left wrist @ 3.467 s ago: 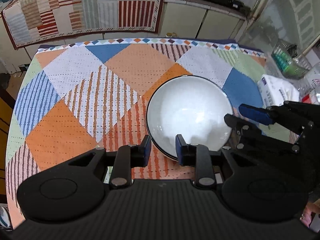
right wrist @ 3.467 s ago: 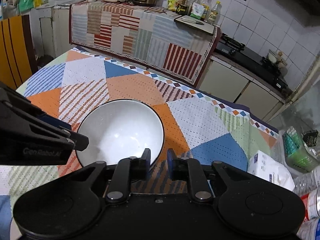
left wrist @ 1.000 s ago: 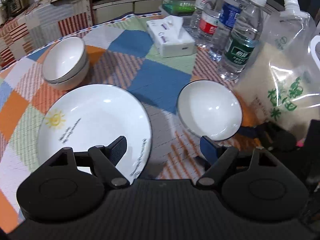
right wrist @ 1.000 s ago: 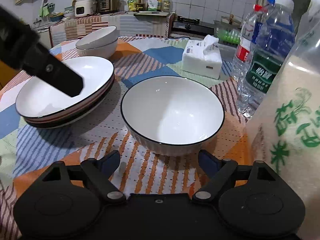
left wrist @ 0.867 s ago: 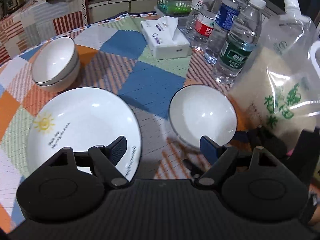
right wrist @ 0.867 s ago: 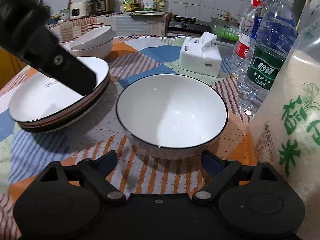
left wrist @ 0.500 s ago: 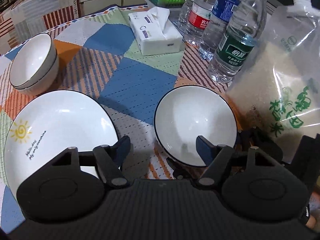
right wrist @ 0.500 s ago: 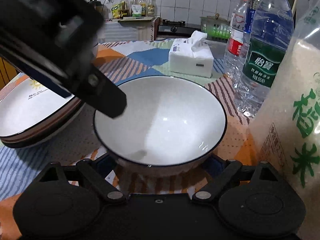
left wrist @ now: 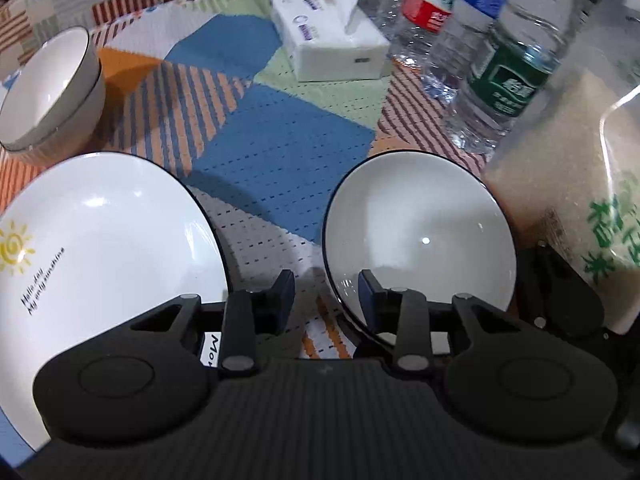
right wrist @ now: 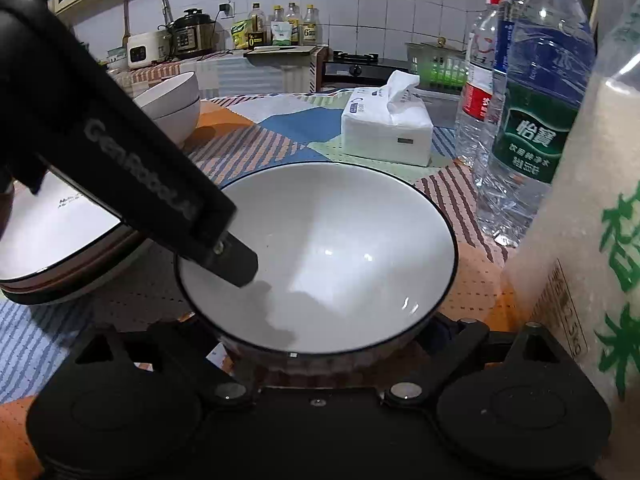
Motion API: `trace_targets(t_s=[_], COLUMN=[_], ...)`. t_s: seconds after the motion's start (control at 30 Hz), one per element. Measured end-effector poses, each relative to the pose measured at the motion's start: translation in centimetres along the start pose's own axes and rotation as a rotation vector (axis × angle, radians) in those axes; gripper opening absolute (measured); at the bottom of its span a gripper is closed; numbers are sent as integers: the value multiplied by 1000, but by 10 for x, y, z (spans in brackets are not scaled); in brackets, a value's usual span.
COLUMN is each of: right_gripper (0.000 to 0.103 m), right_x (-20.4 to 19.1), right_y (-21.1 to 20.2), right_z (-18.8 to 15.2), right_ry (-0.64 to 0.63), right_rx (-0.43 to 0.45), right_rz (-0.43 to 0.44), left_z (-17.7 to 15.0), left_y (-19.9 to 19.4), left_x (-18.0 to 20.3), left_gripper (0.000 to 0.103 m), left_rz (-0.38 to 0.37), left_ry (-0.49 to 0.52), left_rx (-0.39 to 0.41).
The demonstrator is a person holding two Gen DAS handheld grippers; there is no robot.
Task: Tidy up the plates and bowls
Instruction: 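Lift the large bowl and carry it over the nested bowls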
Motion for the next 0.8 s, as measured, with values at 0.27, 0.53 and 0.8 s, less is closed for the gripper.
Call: trace_targets(t_s=[0.27, 0.53, 0.8], right_gripper=[98, 98, 98], right_x=[-2, -10, -28], right_y=[-1, -27, -50], right_z=[4, 19, 51], right_ry=[-15, -40, -90], right_rx=[-19, 31, 73], right_rz=[14, 26, 73], left_z=[-3, 1, 12], left_y=[-6, -44, -86], left_x=[12, 13, 2], left_gripper=[14, 15, 16], left_rz=[0, 0, 38], left_ry=[35, 44, 38], left_rx=[-6, 21, 45])
Point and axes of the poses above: each gripper's, at about its wrist camera, not at the fingertips, and y roughly the way its jaws point, x to its right, z to its top, the point moved 8 cm from there along y, roughly the way its jaws point, and after that the axes turned 7 degrees about -z, right-handed, at the moved point
